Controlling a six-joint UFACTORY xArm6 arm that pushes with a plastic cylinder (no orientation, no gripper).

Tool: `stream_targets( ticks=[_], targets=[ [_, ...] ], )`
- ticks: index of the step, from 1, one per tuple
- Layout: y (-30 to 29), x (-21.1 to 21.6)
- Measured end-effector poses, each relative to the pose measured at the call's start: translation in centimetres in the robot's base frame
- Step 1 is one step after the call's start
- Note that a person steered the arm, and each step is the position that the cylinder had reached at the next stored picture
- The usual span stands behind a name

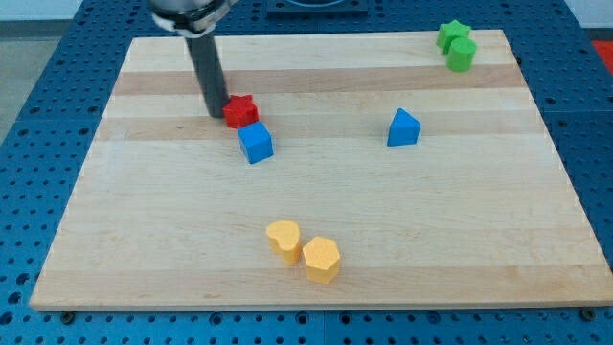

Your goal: Move the red blocks to the top center of the board

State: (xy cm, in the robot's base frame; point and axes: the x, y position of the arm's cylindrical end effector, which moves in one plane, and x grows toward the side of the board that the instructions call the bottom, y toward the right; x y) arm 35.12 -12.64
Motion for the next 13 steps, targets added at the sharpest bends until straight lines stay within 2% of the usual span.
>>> stream_targets(
  ticks=[2,3,4,6,7,8,9,11,12,13],
  targets=[
    [-1.6,4.6],
    [1.3,4.8],
    [6.0,0.5],
    [8.5,-8.7],
    [6.8,-7.1],
    [3.6,-7.4],
    [4.1,-11.0],
    [8.9,-11.1],
    [8.9,-10.7],
    [8.0,-3.5]
  ],
)
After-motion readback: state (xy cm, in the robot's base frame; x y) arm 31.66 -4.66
